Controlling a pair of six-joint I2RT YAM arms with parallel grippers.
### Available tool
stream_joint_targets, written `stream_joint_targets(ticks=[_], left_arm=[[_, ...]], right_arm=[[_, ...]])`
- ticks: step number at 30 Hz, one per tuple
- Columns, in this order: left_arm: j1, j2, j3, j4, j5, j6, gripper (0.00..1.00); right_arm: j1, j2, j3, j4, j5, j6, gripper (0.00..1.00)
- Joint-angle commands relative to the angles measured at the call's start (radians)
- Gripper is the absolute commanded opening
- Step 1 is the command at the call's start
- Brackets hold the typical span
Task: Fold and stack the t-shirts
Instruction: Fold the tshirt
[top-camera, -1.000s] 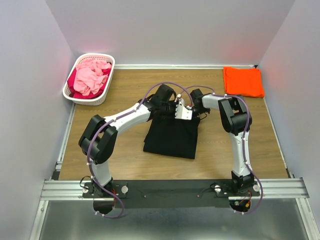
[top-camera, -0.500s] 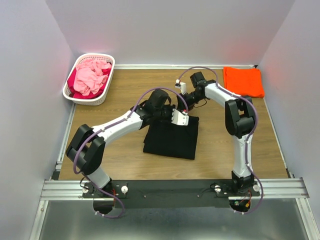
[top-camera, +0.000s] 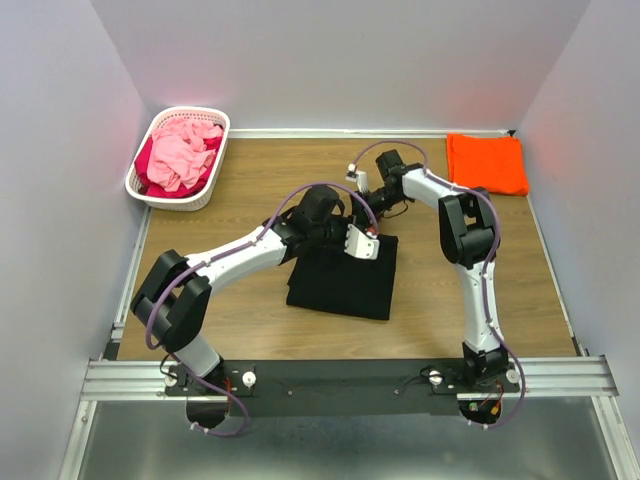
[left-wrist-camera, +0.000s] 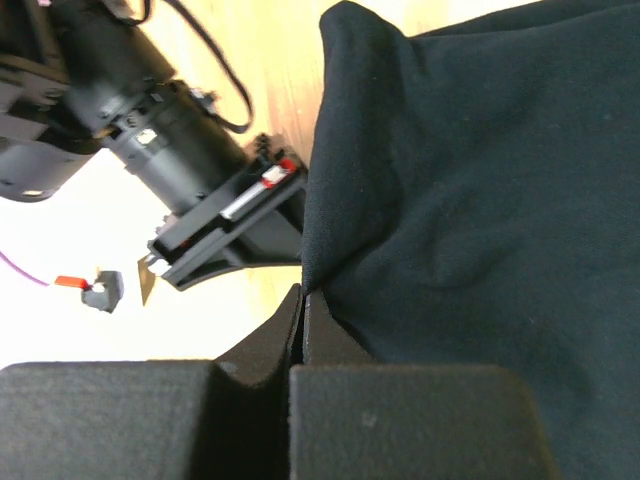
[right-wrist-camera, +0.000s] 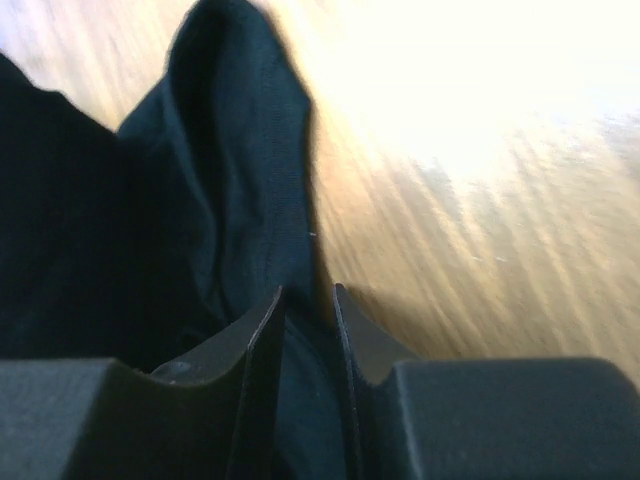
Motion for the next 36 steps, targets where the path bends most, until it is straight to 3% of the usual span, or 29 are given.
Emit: stream_joint_targets(ticks=[1, 9, 20, 23, 24, 26, 27, 32, 36], left_arm=[[-0.003, 0.022, 0.027, 0.064, -0.019, 0.013, 0.00], [0.031, 0.134, 0.036, 0.167, -0.042, 0.017, 0.00], [0.031, 0.143, -0.051, 0.327, -0.034, 0.003, 0.04], [0.031, 0.131, -0.072, 0.322, -0.028, 0.003, 0.14], [0.028, 0.123, -0.076, 0.319, -0.029, 0.003, 0.27], [0.022, 0.105, -0.073, 0.295, -0.028, -0.014, 0.41], [0.022, 0.097, -0.062, 0.285, -0.031, -0.031, 0.62], [0.061, 0.027, 0.038, 0.157, -0.014, -0.170, 0.67], [0.145, -0.021, 0.105, 0.034, 0.122, -0.313, 0.72]], right_arm=[[0.009, 0.061, -0.074, -0.032, -0.009, -0.058, 0.33], [0.009, 0.028, -0.096, -0.035, -0.013, -0.075, 0.32], [0.010, -0.051, 0.056, -0.033, 0.286, -0.098, 0.37], [0.010, -0.068, 0.113, -0.033, 0.354, -0.112, 0.48], [0.009, -0.072, 0.139, -0.035, 0.369, -0.118, 0.55], [0.009, -0.074, 0.167, -0.033, 0.418, -0.130, 0.62], [0.009, -0.074, 0.180, -0.035, 0.434, -0.133, 0.67], [-0.002, -0.074, 0.300, -0.033, 0.517, -0.112, 0.72], [-0.050, -0.074, 0.412, -0.036, 0.533, -0.069, 0.77]])
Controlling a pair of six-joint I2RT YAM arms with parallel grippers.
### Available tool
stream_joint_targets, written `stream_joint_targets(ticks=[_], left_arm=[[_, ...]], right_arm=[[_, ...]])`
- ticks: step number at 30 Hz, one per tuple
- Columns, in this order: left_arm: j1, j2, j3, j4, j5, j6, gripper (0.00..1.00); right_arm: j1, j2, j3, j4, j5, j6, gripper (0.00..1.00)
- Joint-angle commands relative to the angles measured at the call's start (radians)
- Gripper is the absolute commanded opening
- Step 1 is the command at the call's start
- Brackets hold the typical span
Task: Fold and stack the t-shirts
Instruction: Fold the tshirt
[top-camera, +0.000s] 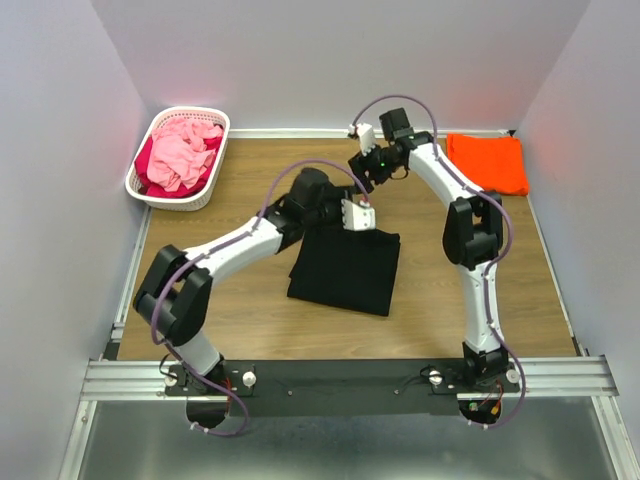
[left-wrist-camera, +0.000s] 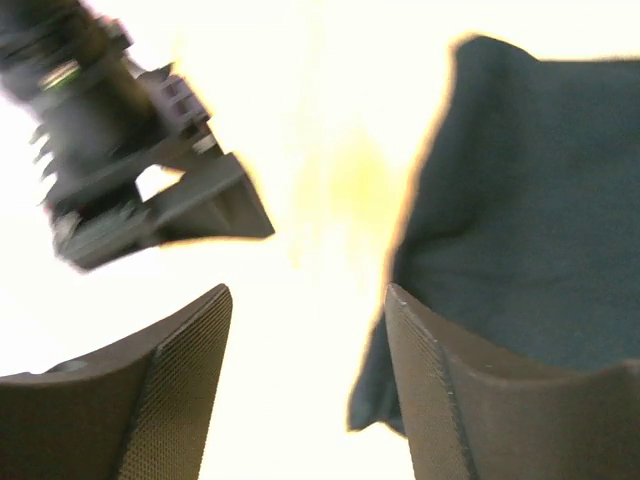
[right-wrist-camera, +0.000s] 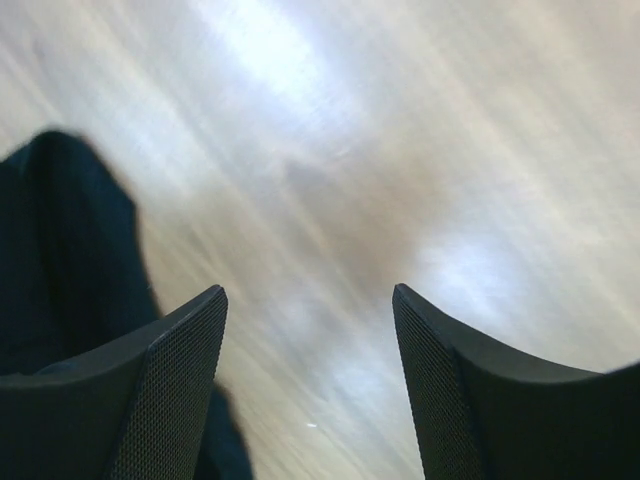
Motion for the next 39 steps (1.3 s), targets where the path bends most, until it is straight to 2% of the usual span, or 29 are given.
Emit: stream_joint_targets(ticks=[1, 2, 4, 5, 6, 9, 10, 13, 18, 30, 35, 39], left_arm=[[0.130, -0.071, 0.114, -0.183, 0.200, -0.215, 0.72], [0.130, -0.062, 0.115, -0.215, 0.201, -0.238, 0.72], [0.202, -0.016, 0.177, -0.289, 0.318, -0.270, 0.73], [0.226, 0.006, 0.202, -0.382, 0.364, -0.263, 0.73], [0.277, 0.053, 0.254, -0.427, 0.451, -0.255, 0.77], [0.337, 0.127, 0.335, -0.590, 0.568, -0.163, 0.83], [0.366, 0.170, 0.352, -0.617, 0.579, -0.140, 0.83], [0.404, 0.239, 0.401, -0.656, 0.589, -0.103, 0.84], [0.417, 0.334, 0.487, -0.768, 0.595, -0.005, 0.84], [0.392, 0.451, 0.535, -0.792, 0.619, 0.082, 0.83], [0.371, 0.480, 0.547, -0.791, 0.612, 0.078, 0.77], [0.365, 0.503, 0.553, -0.782, 0.606, 0.061, 0.68]], right_arm=[[-0.069, -0.056, 0.120, -0.010, 0.064, 0.050, 0.79], [-0.085, -0.067, 0.125, -0.010, 0.058, 0.057, 0.79], [-0.128, -0.096, 0.108, -0.031, 0.014, 0.067, 0.80], [-0.143, -0.119, 0.088, -0.044, -0.014, 0.070, 0.80], [-0.171, -0.166, 0.026, -0.071, -0.080, 0.069, 0.80], [-0.212, -0.297, -0.123, -0.102, -0.203, 0.060, 0.79], [-0.231, -0.327, -0.222, -0.110, -0.271, 0.051, 0.79], [-0.235, -0.417, -0.406, -0.139, -0.349, -0.012, 0.75], [-0.237, -0.461, -0.550, -0.150, -0.432, -0.067, 0.72], [-0.200, -0.361, -0.627, -0.107, -0.410, -0.144, 0.70], [-0.185, -0.368, -0.658, -0.110, -0.421, -0.161, 0.71], [-0.174, -0.371, -0.690, -0.108, -0.416, -0.172, 0.72]])
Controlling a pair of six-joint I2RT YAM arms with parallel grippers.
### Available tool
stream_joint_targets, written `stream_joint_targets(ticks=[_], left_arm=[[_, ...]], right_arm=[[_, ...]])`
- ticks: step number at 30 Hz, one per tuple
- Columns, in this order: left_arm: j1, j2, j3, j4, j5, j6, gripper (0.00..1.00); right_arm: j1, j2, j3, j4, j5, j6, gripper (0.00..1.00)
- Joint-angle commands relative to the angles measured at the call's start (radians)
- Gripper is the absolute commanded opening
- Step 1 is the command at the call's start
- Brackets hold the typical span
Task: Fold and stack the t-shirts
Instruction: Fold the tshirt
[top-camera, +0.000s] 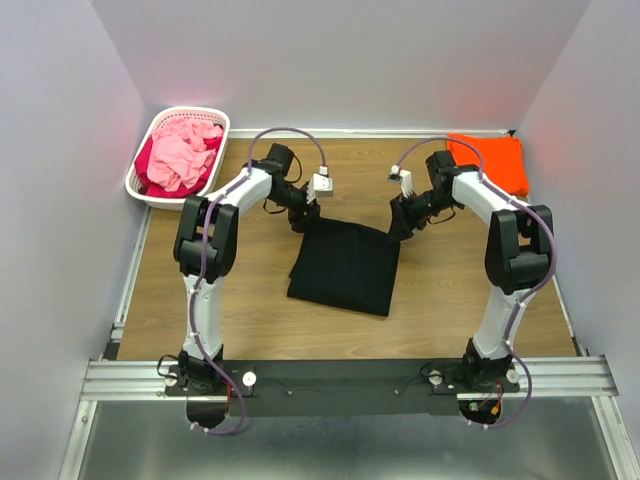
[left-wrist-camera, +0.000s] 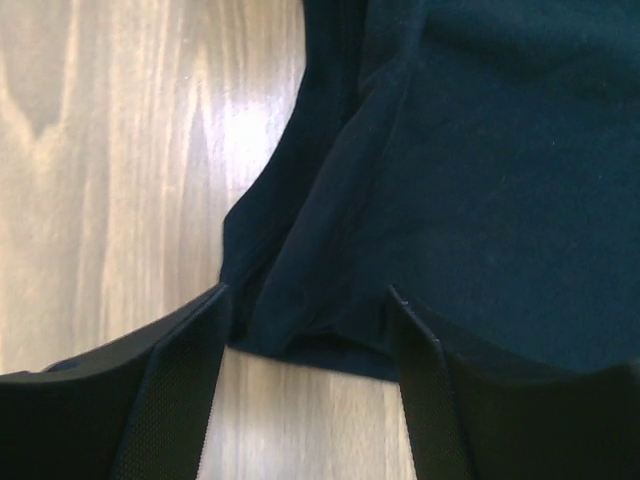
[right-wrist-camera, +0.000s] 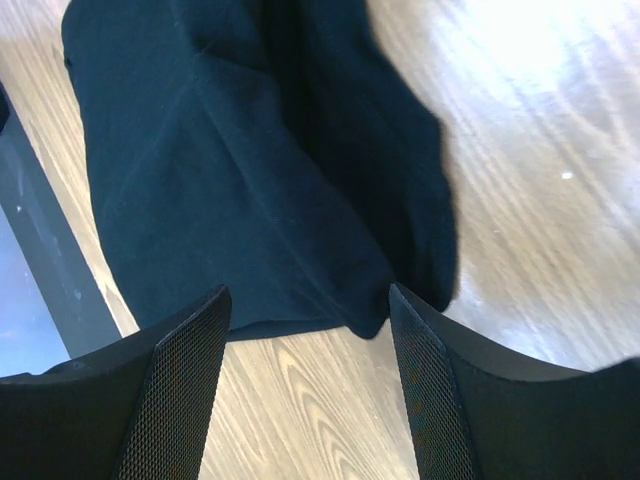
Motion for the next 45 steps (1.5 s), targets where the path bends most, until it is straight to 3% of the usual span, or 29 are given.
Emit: stream_joint_targets(ticks=[1, 5, 6, 9, 12, 13, 15, 22, 35, 38, 39, 40, 41, 43, 45], left_arm=[[-0.010, 0.033, 0.031, -0.013, 0.036, -0.003, 0.66], [-0.012, 0.038, 0.034, -0.022, 0.039, -0.007, 0.51], [-0.012, 0.035, 0.037, -0.027, 0.035, -0.006, 0.37], [-0.006, 0.012, 0.036, -0.062, 0.002, -0.003, 0.15], [0.007, -0.016, 0.022, -0.102, -0.028, -0.007, 0.00], [0.020, -0.037, 0.017, -0.113, -0.047, -0.006, 0.00], [0.031, -0.059, 0.005, -0.136, -0.064, -0.006, 0.00], [0.048, -0.071, 0.014, -0.128, -0.145, -0.076, 0.00], [0.082, 0.133, 0.204, -0.024, -0.183, -0.245, 0.00], [0.099, 0.148, 0.206, 0.024, -0.190, -0.294, 0.17], [0.103, 0.148, 0.206, 0.033, -0.194, -0.306, 0.24], [0.109, 0.145, 0.206, 0.041, -0.197, -0.335, 0.36], [0.118, 0.128, 0.201, 0.051, -0.194, -0.349, 0.40], [0.157, 0.066, 0.165, 0.105, -0.176, -0.404, 0.50], [0.204, 0.001, 0.092, 0.197, -0.139, -0.461, 0.53]], right_arm=[[0.017, 0.004, -0.044, 0.010, -0.025, -0.038, 0.72], [0.022, 0.021, -0.057, 0.010, -0.008, -0.047, 0.64], [0.022, 0.021, -0.053, 0.009, -0.004, -0.046, 0.51], [0.022, -0.010, -0.047, 0.009, 0.019, -0.030, 0.30], [0.021, -0.048, -0.034, 0.004, 0.067, -0.009, 0.17], [0.022, -0.080, -0.034, 0.004, 0.082, -0.006, 0.08], [0.021, -0.106, -0.036, -0.002, 0.128, 0.000, 0.00], [0.022, -0.117, -0.008, -0.005, 0.285, 0.010, 0.00], [0.022, 0.199, 0.269, 0.074, 0.380, 0.105, 0.02], [0.022, 0.255, 0.344, 0.090, 0.398, 0.144, 0.18], [0.021, 0.262, 0.358, 0.093, 0.407, 0.155, 0.27], [0.022, 0.263, 0.374, 0.090, 0.410, 0.177, 0.44], [0.021, 0.253, 0.392, 0.090, 0.416, 0.186, 0.51], [0.022, 0.222, 0.401, 0.093, 0.418, 0.216, 0.61], [0.021, 0.162, 0.401, 0.094, 0.401, 0.258, 0.62]])
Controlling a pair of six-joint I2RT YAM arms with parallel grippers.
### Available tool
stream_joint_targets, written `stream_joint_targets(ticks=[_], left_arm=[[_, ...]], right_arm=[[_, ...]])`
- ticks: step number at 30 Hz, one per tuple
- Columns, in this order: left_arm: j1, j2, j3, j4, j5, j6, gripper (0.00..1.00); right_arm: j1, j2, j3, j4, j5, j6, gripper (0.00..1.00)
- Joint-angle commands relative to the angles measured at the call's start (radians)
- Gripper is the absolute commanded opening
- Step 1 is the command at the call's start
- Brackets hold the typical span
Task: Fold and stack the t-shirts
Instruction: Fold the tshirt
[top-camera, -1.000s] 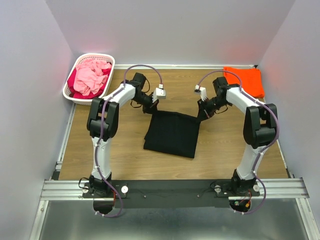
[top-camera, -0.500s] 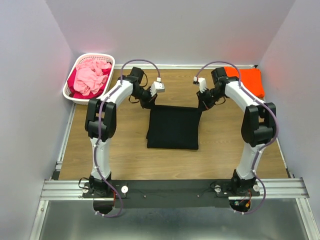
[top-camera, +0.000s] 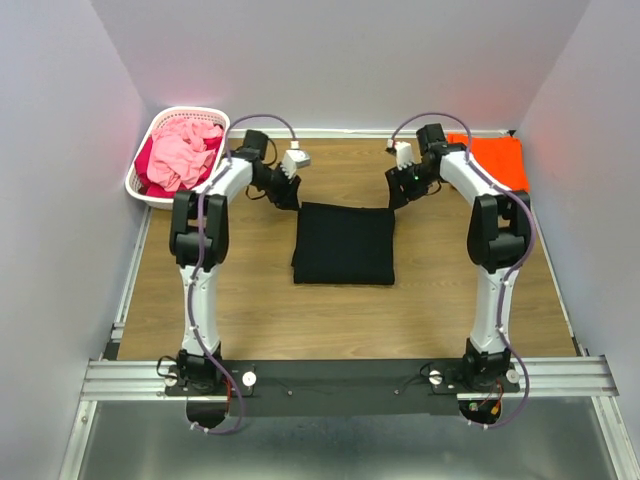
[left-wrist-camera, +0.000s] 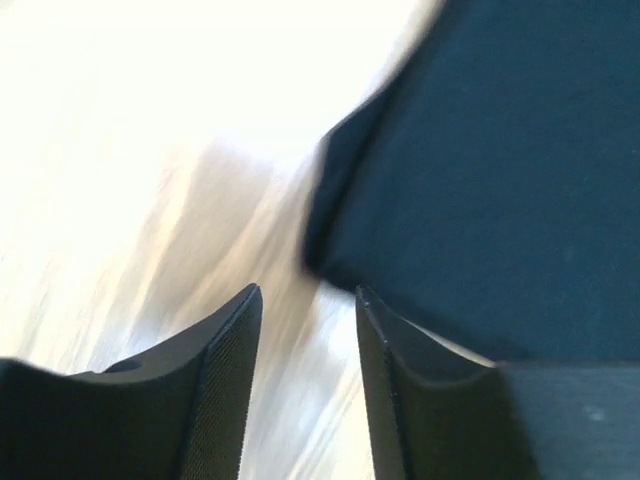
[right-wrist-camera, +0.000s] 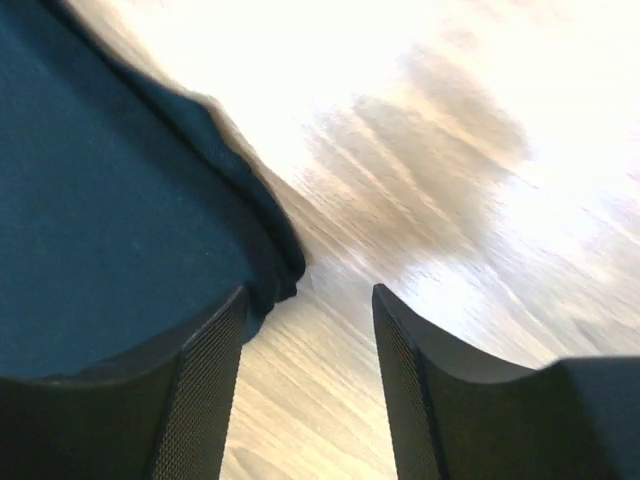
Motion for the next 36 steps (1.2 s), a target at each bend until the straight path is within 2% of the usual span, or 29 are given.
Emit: stream_joint_targets(ticks=[1, 2, 3, 5, 8, 11, 12, 13, 16, 18, 23, 26, 27, 30, 31, 34, 36], left_arm=[[0.092, -0.200, -0.108, 0.176, 0.066, -0.171, 0.56], [0.100, -0.241, -0.142, 0.244, 0.092, -0.196, 0.57], [0.095, -0.321, -0.217, 0.283, 0.131, -0.218, 0.57], [0.084, -0.392, -0.336, 0.436, 0.168, -0.351, 0.57], [0.042, -0.450, -0.412, 0.618, 0.255, -0.518, 0.53], [-0.030, -0.445, -0.498, 0.764, 0.307, -0.722, 0.44], [-0.047, -0.439, -0.518, 0.864, 0.314, -0.773, 0.42], [-0.083, -0.410, -0.544, 0.901, 0.315, -0.840, 0.40], [-0.104, -0.314, -0.563, 1.027, 0.320, -0.993, 0.35], [-0.100, -0.264, -0.567, 1.117, 0.318, -1.040, 0.34], [-0.039, -0.076, -0.479, 1.119, 0.295, -1.048, 0.31], [0.026, -0.008, -0.422, 1.061, 0.294, -1.016, 0.31], [0.040, 0.000, -0.406, 0.991, 0.289, -0.967, 0.31], [0.070, -0.046, -0.388, 0.931, 0.317, -0.908, 0.32], [0.072, -0.080, -0.402, 0.912, 0.342, -0.882, 0.34], [0.064, -0.303, -0.467, 0.824, 0.375, -0.795, 0.44], [0.045, -0.391, -0.532, 0.814, 0.405, -0.805, 0.48]], right_arm=[[-0.005, -0.110, 0.038, 0.019, 0.010, 0.100, 0.69], [-0.008, -0.155, 0.032, 0.022, -0.039, 0.117, 0.70], [-0.007, -0.173, 0.016, 0.029, -0.077, 0.160, 0.79], [-0.005, -0.207, -0.012, 0.055, -0.227, 0.232, 0.79], [-0.003, -0.204, -0.079, 0.101, -0.366, 0.318, 0.72], [0.003, -0.151, -0.136, 0.163, -0.504, 0.419, 0.61], [0.006, -0.129, -0.144, 0.178, -0.544, 0.438, 0.57], [0.009, -0.094, -0.156, 0.205, -0.561, 0.470, 0.51], [0.012, -0.042, -0.164, 0.268, -0.549, 0.498, 0.47], [0.010, 0.023, -0.143, 0.284, -0.501, 0.483, 0.46], [0.004, 0.141, -0.092, 0.318, -0.429, 0.475, 0.45], [-0.007, 0.190, -0.048, 0.324, -0.411, 0.476, 0.45], [-0.010, 0.193, -0.035, 0.325, -0.394, 0.475, 0.46], [-0.011, 0.161, 0.035, 0.318, -0.371, 0.466, 0.50], [-0.011, 0.138, 0.049, 0.318, -0.375, 0.482, 0.53], [-0.011, -0.001, 0.039, 0.318, -0.424, 0.521, 0.82], [-0.008, -0.110, -0.039, 0.318, -0.490, 0.544, 0.91]])
